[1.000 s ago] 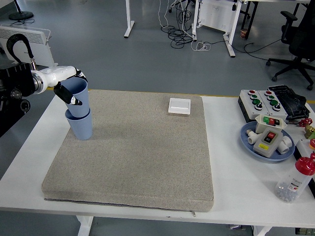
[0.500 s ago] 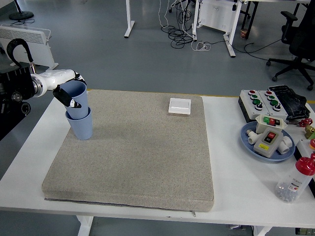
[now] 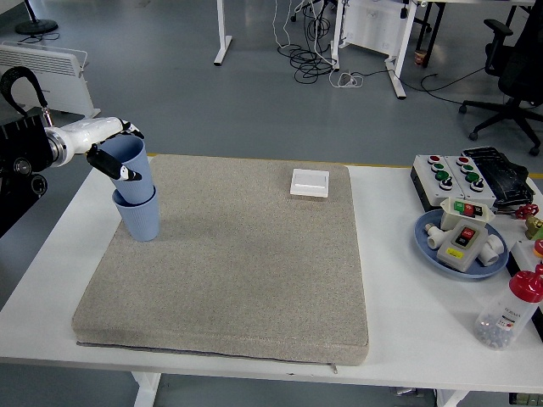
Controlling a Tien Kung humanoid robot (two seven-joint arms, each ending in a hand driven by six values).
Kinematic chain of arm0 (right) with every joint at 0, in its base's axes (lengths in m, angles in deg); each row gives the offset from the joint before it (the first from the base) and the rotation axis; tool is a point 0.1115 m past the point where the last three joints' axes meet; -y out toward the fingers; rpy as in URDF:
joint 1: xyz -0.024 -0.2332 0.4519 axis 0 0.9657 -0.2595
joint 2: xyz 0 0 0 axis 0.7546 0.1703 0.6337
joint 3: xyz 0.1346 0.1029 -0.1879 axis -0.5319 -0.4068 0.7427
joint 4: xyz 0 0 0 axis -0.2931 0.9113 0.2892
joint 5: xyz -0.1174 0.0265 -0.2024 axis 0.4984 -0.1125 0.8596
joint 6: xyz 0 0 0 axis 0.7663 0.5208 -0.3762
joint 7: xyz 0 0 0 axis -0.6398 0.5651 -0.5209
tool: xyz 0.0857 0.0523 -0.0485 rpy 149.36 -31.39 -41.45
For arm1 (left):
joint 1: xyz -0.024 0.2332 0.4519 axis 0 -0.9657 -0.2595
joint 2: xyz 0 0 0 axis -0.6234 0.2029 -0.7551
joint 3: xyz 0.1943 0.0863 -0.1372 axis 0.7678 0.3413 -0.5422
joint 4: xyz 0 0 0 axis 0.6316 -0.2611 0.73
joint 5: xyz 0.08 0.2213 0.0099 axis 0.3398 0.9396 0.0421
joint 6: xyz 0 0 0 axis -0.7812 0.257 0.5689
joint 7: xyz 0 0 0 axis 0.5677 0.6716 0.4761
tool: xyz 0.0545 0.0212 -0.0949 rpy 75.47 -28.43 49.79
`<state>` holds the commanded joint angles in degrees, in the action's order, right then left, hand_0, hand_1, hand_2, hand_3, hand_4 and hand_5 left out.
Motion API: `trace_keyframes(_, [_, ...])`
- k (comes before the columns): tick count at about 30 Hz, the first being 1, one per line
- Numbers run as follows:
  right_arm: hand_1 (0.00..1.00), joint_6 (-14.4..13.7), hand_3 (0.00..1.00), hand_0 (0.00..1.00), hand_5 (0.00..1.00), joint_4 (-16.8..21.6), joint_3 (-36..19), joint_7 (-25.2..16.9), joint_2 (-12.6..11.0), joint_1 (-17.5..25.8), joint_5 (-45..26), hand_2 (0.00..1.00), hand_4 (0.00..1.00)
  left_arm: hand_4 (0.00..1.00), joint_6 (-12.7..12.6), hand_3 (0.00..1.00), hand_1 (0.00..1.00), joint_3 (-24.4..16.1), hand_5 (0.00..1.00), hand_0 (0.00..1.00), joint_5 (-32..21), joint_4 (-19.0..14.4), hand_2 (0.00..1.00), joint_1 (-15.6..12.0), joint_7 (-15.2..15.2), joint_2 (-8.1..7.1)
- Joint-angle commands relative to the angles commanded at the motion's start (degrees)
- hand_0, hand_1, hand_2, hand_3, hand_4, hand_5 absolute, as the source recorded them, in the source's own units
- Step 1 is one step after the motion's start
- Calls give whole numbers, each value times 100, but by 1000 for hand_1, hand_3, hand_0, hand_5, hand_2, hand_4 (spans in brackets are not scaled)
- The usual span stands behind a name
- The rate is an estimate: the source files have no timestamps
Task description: Push cup pick cup insert cup
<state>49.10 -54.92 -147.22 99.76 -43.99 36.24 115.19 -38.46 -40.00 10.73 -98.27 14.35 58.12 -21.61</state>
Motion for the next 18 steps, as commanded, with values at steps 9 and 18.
trace_keyframes(9, [645,1,577,724,470,0,-12,2,0,-12,15,648,125,998,-50,998,963,-38,490,964,-40,75,998,-28,13,1])
trace_keyframes(18, [646,0,578,724,469,0,-25,-9,4,-15,-4,648,125,934,-816,987,946,-439,578,947,-551,-298,998,-250,-553,-115])
